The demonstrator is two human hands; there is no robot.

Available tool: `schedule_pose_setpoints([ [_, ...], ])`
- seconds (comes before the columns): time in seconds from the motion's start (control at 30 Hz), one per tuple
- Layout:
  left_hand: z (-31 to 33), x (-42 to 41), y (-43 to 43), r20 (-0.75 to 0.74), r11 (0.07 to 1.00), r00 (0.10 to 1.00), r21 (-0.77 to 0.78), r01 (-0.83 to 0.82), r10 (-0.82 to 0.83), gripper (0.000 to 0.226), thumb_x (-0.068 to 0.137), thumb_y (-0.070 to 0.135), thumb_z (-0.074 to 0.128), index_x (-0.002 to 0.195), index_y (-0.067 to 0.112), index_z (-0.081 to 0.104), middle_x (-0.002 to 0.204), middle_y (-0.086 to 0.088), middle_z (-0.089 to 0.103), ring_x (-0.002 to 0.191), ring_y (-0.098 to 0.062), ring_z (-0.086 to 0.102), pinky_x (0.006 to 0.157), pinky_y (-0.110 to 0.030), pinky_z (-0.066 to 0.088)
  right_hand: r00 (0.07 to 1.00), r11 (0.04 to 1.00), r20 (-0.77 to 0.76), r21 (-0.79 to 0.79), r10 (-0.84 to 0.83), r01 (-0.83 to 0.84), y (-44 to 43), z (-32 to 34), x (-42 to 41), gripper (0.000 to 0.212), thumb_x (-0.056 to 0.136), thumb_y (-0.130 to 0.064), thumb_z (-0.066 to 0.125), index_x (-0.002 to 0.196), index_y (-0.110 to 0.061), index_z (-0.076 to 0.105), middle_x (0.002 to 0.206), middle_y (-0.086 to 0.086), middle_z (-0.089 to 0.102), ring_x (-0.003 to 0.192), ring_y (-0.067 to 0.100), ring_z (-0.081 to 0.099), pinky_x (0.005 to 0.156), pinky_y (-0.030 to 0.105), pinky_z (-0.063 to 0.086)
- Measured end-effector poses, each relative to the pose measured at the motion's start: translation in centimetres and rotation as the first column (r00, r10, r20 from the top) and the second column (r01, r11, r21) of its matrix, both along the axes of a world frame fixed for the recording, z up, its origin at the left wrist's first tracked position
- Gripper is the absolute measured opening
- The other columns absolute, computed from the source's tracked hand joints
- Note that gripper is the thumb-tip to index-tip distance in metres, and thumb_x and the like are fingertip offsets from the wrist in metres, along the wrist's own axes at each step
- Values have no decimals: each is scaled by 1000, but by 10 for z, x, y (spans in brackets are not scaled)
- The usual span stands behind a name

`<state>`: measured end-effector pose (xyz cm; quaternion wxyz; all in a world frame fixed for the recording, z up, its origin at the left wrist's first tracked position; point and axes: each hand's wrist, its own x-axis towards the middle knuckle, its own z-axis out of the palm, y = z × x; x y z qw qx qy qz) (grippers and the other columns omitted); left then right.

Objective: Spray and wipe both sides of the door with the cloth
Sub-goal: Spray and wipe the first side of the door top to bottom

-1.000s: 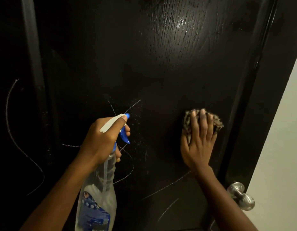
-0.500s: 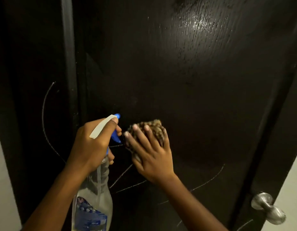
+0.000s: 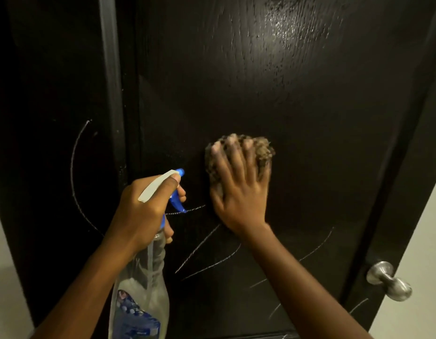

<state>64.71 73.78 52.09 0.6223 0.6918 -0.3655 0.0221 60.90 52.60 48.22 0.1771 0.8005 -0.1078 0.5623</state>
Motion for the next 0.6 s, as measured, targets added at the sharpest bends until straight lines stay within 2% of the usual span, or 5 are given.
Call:
schedule_pose_setpoints([
  [0.13,1,0,-4,24,1000,1000,8,12,-12,36,101,34,49,81,12,69,69,1,71,35,-29,56,40,-35,51,991,985,-126,-173,-43,21,-28,-85,-23,79,93,-48,48,162,-35,10,171,-5,2,157,21,4,119,58,16],
  [0.23,0,-5,-9,46,1000,999,13,0,-1,36,100,37,52,77,15,69,73,-2,71,36,-29,57,40,-37,53,999,999,-28,16,-37,38,-55,-102,-47,78,92,-46,46,161,-37,10,170,-5,8,157,20,3,118,58,19],
  [0.33,2,-5,-12,18,999,1000,34,-18,18,40,100,39,51,75,12,67,68,-3,68,35,-27,55,41,-38,53,984,940,175,340,-33,-29,-54,-62,-48,78,92,-42,43,161,-38,6,169,0,10,157,18,-4,119,60,17],
  [0.4,4,-4,-10,-6,999,999,28,-37,37,43,100,41,51,74,9,65,64,-3,66,34,-25,53,42,-38,52,959,897,281,434,-43,-87,-46,-21,-41,77,93,-39,42,161,-37,6,170,0,7,156,17,-7,120,60,12],
  [0.6,3,-4,13,-2,985,987,-67,-161,161,42,99,42,50,77,11,66,77,-7,70,37,-26,55,42,-36,52,964,951,266,295,13,-94,15,68,7,70,95,-45,41,161,-29,20,170,4,13,156,25,5,121,60,8],
])
